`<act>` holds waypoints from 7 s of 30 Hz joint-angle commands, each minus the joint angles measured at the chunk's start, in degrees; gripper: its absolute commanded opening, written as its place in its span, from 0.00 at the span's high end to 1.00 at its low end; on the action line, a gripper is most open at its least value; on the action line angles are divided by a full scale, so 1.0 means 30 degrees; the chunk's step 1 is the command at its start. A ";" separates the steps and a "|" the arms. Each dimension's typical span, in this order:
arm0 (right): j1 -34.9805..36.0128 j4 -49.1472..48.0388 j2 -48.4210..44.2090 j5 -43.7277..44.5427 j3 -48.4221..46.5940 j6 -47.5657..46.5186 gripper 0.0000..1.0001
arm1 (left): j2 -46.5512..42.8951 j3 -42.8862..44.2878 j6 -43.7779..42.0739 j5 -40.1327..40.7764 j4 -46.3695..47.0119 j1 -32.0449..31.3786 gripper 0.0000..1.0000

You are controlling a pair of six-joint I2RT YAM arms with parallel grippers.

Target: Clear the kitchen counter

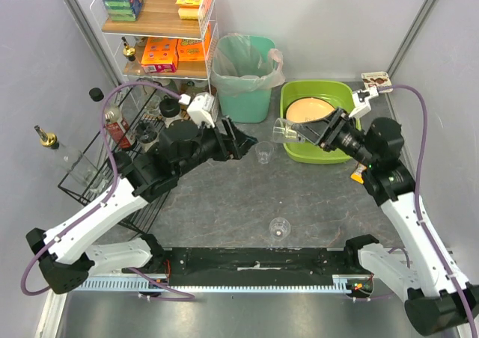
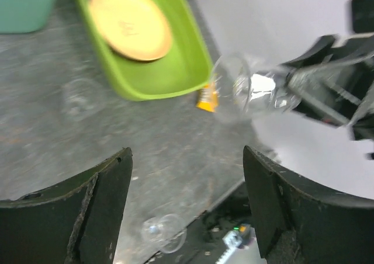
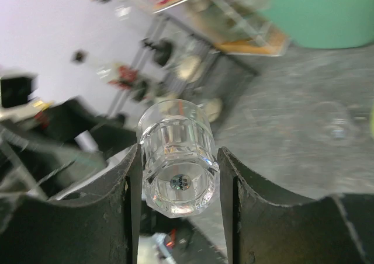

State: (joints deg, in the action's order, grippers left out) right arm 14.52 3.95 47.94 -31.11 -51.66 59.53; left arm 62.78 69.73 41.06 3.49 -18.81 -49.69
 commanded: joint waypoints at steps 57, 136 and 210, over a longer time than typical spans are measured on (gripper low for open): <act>0.2249 0.7298 1.5312 1.4122 -0.7332 -1.2606 0.02 | -0.2383 -0.3587 -0.4135 0.1183 -0.5098 0.0187 0.14; 0.2249 -0.2773 -0.4438 -0.3251 0.4680 -0.1332 0.02 | -0.1180 -0.4145 0.2281 -0.3385 0.2546 -0.1778 0.98; 0.0286 1.1782 1.5099 1.6261 -0.7976 -1.4686 0.93 | -0.4142 -0.4436 -0.1264 0.4347 -0.3751 -0.1131 0.21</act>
State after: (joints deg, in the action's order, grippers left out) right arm 15.57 41.19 91.18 17.67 -76.03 17.67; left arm 49.76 56.18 39.68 17.47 -31.22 -53.34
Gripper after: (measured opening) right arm 0.554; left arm 0.786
